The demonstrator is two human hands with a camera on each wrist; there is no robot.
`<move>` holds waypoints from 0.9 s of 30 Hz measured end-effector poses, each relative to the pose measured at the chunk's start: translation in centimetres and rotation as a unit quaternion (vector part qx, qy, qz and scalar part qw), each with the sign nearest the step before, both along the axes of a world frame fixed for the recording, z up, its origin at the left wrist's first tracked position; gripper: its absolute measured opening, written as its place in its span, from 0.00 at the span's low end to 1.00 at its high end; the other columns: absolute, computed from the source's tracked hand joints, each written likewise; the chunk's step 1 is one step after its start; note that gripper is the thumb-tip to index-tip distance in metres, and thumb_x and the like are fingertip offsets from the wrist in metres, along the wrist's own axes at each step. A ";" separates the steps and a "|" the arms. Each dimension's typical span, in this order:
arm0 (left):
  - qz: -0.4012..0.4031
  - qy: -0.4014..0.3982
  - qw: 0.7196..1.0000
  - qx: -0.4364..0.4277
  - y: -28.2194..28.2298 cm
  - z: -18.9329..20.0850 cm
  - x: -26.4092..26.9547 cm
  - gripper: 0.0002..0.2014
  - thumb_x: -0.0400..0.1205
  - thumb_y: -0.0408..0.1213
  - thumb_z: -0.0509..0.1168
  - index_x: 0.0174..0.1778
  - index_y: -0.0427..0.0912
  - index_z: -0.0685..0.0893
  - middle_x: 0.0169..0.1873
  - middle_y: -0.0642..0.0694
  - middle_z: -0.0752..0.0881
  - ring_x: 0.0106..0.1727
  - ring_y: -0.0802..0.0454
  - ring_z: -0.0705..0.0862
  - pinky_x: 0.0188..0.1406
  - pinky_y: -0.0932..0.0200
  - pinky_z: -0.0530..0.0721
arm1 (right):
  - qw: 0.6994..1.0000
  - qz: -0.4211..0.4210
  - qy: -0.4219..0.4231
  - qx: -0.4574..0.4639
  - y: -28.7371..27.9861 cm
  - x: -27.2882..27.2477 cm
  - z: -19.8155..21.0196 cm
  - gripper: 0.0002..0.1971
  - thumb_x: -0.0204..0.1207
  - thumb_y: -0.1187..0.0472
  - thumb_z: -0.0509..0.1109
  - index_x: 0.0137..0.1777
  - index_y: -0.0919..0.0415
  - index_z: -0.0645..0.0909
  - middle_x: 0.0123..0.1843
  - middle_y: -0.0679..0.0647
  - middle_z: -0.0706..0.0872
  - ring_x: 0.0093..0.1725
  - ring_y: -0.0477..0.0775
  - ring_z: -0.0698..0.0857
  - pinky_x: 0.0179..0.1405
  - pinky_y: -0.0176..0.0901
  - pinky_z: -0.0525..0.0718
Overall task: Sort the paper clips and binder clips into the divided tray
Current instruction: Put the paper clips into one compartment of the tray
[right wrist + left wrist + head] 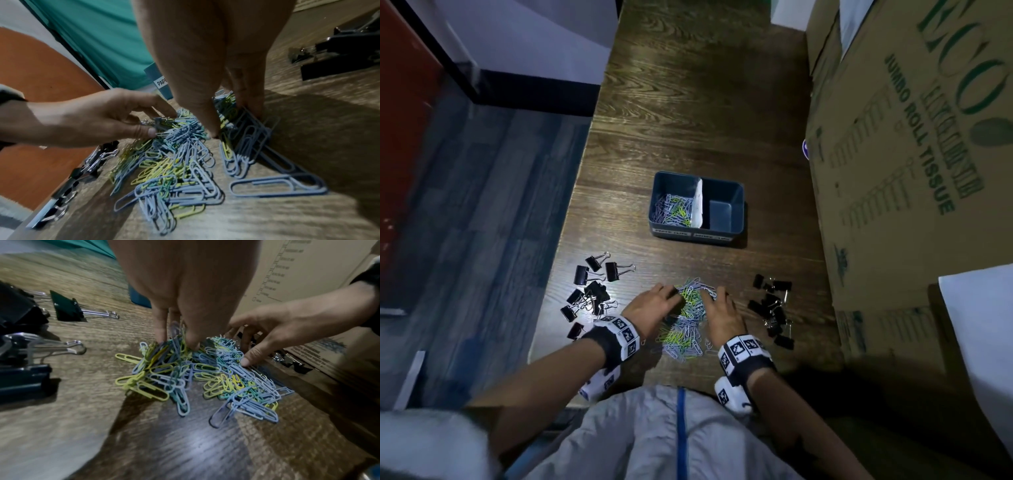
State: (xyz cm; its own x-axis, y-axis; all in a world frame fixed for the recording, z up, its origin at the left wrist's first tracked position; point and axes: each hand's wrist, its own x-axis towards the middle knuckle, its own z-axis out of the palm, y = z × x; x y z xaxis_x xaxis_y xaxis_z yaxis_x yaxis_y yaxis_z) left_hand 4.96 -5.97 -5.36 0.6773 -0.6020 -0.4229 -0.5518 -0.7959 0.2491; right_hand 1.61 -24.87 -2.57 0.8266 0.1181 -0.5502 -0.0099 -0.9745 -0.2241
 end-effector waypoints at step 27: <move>0.248 -0.140 0.897 -0.338 -0.9 12.4 9.8 0.07 0.82 0.28 0.67 0.51 0.41 0.88 0.43 0.50 0.83 0.44 0.55 0.82 0.48 0.66 0.78 | 0.990 -0.074 -0.083 0.089 -1.4 5.7 4.7 0.10 0.78 0.69 0.70 0.43 0.55 0.90 0.44 0.55 0.89 0.46 0.58 0.89 0.51 0.56 0.90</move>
State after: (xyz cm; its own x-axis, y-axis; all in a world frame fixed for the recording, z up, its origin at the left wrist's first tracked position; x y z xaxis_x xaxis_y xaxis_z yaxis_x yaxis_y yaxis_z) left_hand 14.77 -6.90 7.03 0.9554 -0.2519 0.1539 -0.2879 -0.6796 0.6748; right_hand 7.32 -26.24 2.18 0.9195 0.0722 -0.3865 -0.0975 -0.9104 -0.4021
